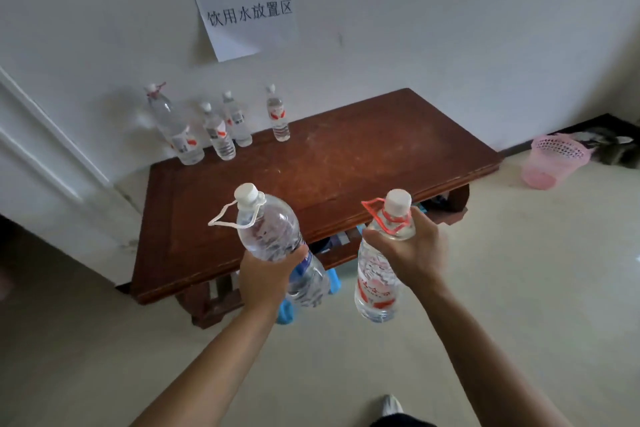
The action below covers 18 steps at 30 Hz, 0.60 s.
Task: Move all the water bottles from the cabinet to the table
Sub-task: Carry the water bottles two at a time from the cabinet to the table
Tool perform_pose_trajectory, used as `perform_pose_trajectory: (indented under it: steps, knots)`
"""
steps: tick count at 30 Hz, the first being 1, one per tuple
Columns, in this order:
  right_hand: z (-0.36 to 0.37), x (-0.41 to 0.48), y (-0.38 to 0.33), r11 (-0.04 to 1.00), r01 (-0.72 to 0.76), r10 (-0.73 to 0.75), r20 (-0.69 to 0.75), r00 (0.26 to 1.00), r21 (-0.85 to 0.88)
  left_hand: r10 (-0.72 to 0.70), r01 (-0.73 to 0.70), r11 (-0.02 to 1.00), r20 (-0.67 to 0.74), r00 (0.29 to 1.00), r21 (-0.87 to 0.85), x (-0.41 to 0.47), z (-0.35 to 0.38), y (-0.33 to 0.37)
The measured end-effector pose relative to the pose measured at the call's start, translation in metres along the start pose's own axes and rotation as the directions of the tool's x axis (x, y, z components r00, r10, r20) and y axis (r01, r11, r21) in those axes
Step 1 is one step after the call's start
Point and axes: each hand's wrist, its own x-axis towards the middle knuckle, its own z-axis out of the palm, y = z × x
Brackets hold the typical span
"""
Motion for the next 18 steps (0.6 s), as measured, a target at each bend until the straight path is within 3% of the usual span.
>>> perform_pose_trajectory:
  steps: [6, 9, 18]
  knots:
    - [0.045, 0.163, -0.030, 0.996, 0.054, -0.054, 0.009, 0.998, 0.065, -0.085, 0.083, 0.996, -0.082, 0.993, -0.026, 0.102, 0.056, 0.051]
    - [0.074, 0.217, -0.037, 0.996, 0.057, -0.058, 0.005, 0.998, 0.073, -0.064, 0.073, 0.996, -0.152, 0.986, 0.057, 0.150, 0.069, 0.064]
    - [0.197, 0.335, -0.044, 1.000, 0.014, -0.013, 0.061, 0.998, -0.013, -0.037, 0.061, 0.978, -0.120, 0.992, 0.200, 0.338, 0.100, 0.058]
